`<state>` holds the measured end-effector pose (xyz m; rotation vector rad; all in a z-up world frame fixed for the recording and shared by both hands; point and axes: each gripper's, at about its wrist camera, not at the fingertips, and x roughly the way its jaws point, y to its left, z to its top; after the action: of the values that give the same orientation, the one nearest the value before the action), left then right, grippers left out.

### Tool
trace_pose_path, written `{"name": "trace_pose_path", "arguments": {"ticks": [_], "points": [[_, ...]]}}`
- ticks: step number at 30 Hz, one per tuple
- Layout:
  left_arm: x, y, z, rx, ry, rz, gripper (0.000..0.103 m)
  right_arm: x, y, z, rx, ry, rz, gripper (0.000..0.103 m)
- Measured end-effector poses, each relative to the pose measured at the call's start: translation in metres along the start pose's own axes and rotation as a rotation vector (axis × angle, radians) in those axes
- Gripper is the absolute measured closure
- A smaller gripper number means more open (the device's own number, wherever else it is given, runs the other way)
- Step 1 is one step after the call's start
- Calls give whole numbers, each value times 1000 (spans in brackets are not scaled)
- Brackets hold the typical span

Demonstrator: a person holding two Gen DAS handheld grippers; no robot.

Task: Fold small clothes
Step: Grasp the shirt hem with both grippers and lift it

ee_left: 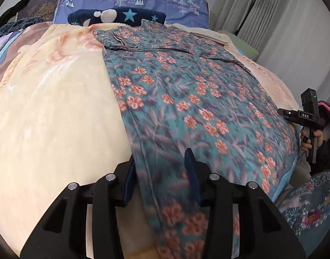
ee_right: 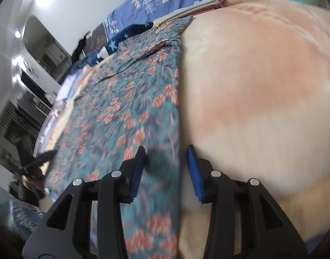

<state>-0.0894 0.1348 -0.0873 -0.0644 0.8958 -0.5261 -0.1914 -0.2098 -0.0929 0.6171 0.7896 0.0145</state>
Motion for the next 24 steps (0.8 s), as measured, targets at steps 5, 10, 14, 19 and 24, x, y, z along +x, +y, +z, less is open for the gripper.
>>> {"name": "trace_pose_path", "arguments": {"ticks": [5, 10, 14, 19, 24], "points": [[-18, -9, -27, 7, 1, -36, 60, -24, -2, -25, 6, -16, 64, 66], [-12, -7, -26, -20, 3, -64, 60, -19, -2, -25, 3, -6, 86, 66], [-18, -13, -31, 10, -8, -37, 66, -23, 0, -26, -13, -3, 92, 66], [-7, -7, -21, -6, -15, -74, 75, -7, -7, -14, 26, -18, 181, 66], [-8, -10, -18, -8, -34, -73, 90, -3, 1, -10, 16, -3, 227, 69]]}}
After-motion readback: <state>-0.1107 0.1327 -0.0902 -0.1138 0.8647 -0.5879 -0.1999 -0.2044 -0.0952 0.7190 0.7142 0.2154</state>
